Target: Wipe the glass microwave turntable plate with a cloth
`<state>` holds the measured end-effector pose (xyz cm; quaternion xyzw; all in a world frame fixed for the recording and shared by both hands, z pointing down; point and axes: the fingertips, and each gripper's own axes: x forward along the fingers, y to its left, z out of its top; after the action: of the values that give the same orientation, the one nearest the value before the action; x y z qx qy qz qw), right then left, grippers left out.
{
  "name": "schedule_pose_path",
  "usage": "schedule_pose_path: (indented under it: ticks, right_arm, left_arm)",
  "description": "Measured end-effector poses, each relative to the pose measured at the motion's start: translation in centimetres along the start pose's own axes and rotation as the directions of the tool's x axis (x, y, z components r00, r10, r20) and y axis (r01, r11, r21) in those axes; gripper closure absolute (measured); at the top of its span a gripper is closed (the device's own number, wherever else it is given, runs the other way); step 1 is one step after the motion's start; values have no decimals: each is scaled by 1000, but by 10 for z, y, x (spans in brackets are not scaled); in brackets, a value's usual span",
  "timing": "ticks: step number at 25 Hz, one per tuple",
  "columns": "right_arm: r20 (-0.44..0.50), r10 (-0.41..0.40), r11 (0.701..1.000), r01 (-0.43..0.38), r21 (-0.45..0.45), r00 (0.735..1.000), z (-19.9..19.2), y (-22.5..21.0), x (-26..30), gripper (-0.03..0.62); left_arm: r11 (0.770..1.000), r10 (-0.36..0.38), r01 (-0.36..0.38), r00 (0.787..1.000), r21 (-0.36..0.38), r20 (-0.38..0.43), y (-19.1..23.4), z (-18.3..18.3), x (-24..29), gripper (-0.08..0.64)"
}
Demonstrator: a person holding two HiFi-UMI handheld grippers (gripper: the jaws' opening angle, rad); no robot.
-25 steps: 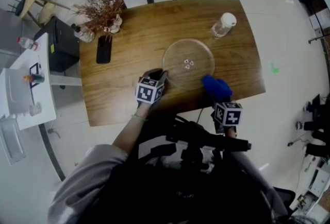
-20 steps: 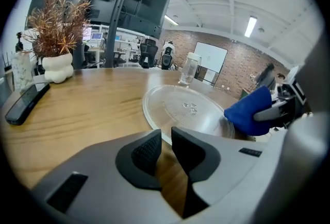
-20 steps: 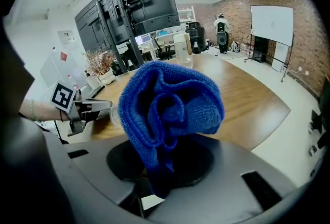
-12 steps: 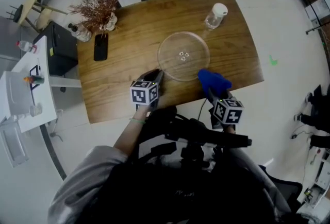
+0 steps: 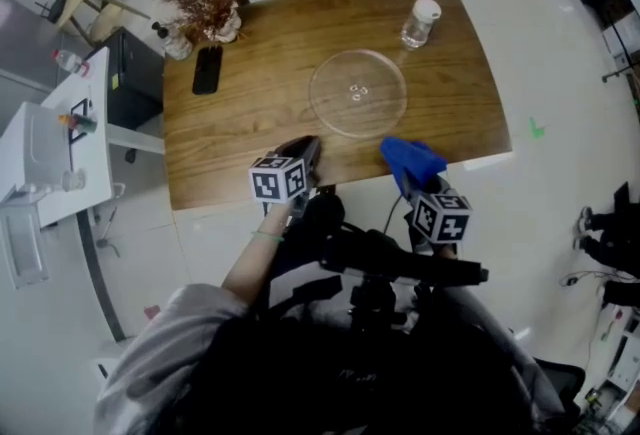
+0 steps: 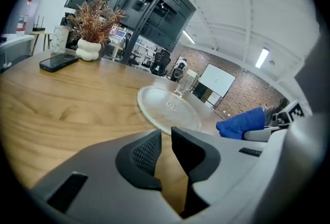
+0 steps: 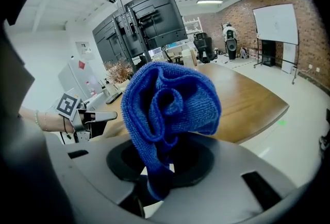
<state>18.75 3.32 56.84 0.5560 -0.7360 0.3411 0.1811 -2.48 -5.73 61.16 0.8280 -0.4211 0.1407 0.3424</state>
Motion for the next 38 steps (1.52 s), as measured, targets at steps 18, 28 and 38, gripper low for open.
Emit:
schedule_pose_path:
  ticks: [18, 28, 38]
  right_arm:
    - [24, 136, 990, -135, -26, 990, -85, 5, -86, 494]
    - [76, 192, 980, -188, -57, 978, -89, 25, -96, 494]
    - [125, 191, 980, -183, -72, 974, -84, 30, -114, 494]
  left_arm:
    - [999, 5, -2, 998, -54, 62, -91, -112, -104, 500]
    - [1000, 30, -29, 993, -10, 115, -96, -115, -137, 500]
    - [986, -106, 82, 980, 142, 167, -151, -70, -132, 500]
